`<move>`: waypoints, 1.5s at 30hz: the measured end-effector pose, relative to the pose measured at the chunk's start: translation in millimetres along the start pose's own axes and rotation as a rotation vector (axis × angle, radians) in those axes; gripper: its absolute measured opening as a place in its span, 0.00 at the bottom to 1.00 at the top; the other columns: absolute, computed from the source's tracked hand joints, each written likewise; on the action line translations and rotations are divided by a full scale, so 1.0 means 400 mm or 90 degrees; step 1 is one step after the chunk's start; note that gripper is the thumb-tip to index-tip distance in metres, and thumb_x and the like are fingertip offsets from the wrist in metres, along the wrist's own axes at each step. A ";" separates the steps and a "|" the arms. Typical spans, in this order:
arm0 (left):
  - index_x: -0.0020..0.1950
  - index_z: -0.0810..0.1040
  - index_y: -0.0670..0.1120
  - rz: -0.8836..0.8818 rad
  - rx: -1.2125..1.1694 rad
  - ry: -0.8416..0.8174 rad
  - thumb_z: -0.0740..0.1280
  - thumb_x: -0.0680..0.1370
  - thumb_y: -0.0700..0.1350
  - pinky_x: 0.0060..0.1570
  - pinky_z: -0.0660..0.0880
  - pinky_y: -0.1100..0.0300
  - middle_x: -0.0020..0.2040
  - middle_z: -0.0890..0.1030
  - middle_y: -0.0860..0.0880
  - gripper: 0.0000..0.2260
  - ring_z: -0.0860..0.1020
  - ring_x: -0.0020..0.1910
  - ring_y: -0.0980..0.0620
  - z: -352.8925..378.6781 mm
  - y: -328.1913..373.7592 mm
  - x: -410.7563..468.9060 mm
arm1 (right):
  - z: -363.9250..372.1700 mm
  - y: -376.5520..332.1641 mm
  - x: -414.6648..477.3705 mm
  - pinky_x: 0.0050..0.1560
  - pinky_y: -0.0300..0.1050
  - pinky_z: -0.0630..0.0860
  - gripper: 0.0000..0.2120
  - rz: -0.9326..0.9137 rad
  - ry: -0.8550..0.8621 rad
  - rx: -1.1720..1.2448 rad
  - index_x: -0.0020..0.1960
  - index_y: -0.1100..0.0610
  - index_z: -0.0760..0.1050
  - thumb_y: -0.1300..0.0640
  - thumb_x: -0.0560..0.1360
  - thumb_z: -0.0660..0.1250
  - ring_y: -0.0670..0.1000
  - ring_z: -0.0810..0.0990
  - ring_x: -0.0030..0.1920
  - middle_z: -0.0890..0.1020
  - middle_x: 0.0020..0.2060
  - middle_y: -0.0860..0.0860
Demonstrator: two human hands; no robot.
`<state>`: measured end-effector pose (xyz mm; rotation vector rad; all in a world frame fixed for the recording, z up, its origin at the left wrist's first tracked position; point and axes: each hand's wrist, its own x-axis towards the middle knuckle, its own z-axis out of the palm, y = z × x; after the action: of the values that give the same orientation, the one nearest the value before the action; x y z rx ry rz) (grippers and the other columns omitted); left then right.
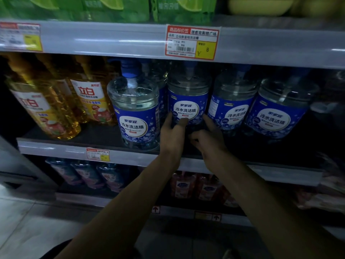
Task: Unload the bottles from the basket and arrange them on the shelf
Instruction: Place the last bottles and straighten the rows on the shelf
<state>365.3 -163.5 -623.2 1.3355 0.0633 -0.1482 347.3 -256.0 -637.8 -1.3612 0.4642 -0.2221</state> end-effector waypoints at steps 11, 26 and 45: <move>0.76 0.70 0.55 0.001 -0.012 0.002 0.67 0.80 0.44 0.61 0.76 0.54 0.56 0.80 0.57 0.25 0.79 0.56 0.56 0.021 -0.006 0.001 | 0.008 0.001 -0.003 0.64 0.57 0.80 0.43 -0.005 -0.016 0.022 0.76 0.42 0.69 0.68 0.64 0.67 0.54 0.78 0.67 0.80 0.67 0.49; 0.68 0.76 0.48 0.040 0.183 -0.040 0.69 0.80 0.40 0.63 0.77 0.51 0.60 0.81 0.47 0.16 0.80 0.61 0.48 -0.022 -0.005 -0.045 | -0.101 -0.040 -0.065 0.59 0.46 0.76 0.30 -0.087 0.014 -0.297 0.73 0.52 0.71 0.61 0.74 0.76 0.51 0.78 0.60 0.79 0.62 0.51; 0.71 0.73 0.51 0.281 0.405 -0.118 0.74 0.78 0.49 0.56 0.75 0.63 0.59 0.78 0.58 0.23 0.77 0.59 0.58 0.094 -0.007 -0.111 | -0.332 -0.090 -0.153 0.67 0.56 0.75 0.36 -0.167 0.105 -0.429 0.75 0.50 0.69 0.48 0.71 0.79 0.52 0.76 0.68 0.78 0.68 0.51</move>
<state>319.6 -197.6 -611.1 1.9261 -0.4679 0.0943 238.1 -355.8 -609.1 -2.0785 0.5208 -0.4193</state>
